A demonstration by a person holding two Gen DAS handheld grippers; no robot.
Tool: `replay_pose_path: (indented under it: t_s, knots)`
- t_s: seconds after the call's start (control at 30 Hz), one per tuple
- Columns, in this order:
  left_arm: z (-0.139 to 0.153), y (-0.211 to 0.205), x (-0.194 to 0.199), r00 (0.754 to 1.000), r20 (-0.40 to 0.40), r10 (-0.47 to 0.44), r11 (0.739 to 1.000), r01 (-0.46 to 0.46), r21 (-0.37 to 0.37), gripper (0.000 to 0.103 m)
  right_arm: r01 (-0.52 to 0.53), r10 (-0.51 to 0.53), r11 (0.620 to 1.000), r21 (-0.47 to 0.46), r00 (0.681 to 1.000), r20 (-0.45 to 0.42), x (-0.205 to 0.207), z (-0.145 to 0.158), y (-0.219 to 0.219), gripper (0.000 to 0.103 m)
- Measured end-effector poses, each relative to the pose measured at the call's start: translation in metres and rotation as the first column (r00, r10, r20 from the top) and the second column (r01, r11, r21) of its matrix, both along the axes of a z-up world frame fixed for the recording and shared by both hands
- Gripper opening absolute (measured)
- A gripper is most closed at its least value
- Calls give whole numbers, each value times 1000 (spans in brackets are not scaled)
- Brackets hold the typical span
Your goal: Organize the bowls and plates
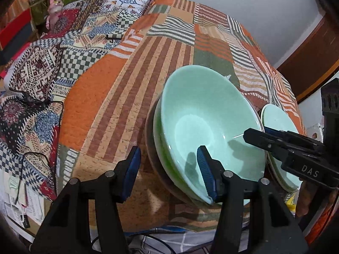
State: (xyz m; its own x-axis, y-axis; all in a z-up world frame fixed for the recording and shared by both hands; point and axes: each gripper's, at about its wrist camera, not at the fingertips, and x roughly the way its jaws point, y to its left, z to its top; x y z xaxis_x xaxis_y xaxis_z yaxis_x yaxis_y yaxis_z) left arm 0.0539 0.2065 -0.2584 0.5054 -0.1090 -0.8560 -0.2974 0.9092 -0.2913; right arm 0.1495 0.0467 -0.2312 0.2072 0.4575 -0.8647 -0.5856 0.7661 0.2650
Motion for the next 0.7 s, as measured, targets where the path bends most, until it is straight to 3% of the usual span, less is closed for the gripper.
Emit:
replay_pose_path:
  t_s: [0.2, 0.47, 0.7]
  knots:
    - [-4, 0, 4, 1000, -4, -7, 1000, 6, -31, 51, -9, 10, 1000, -15, 1000, 17, 1, -3, 8, 40]
    - [-2, -2, 4, 1000, -11, -10, 1000, 10, -21, 47, 0, 2, 999, -43, 999, 51, -1, -8, 12, 40]
    - [2, -5, 6, 1000, -26, 11, 1000, -11, 1, 46, 19, -18, 999, -42, 999, 28, 2, -5, 10, 36]
